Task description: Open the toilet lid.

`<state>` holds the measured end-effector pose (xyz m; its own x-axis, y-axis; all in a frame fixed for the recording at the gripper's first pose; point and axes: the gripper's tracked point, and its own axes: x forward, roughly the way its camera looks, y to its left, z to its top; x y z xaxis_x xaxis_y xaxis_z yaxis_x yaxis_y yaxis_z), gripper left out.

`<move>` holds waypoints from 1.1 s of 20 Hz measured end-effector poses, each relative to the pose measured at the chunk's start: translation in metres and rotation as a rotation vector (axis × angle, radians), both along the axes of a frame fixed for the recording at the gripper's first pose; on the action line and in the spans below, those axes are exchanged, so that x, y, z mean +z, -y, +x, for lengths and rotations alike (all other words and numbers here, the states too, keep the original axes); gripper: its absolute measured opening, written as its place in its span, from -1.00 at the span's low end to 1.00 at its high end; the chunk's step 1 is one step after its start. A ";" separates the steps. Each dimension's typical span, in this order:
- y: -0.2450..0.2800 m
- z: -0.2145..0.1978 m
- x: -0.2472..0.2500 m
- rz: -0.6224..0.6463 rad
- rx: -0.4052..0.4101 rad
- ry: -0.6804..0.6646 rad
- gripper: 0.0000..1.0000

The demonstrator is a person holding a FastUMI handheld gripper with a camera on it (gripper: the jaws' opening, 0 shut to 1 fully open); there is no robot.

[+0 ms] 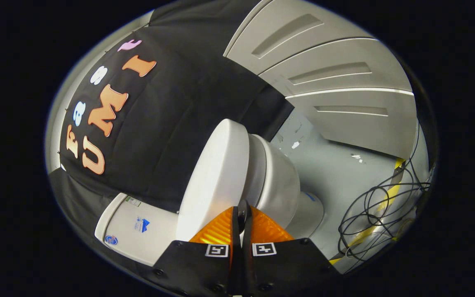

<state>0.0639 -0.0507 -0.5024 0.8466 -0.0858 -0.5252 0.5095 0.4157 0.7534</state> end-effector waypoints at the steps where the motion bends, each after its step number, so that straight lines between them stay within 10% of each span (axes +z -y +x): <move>1: -0.002 0.002 0.005 -0.015 0.006 -0.001 -0.85; 22: -0.058 0.059 0.194 -0.538 0.096 0.062 -0.85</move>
<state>0.1232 0.0072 -0.3083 0.8917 -0.2491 -0.3779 0.4118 0.7931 0.4489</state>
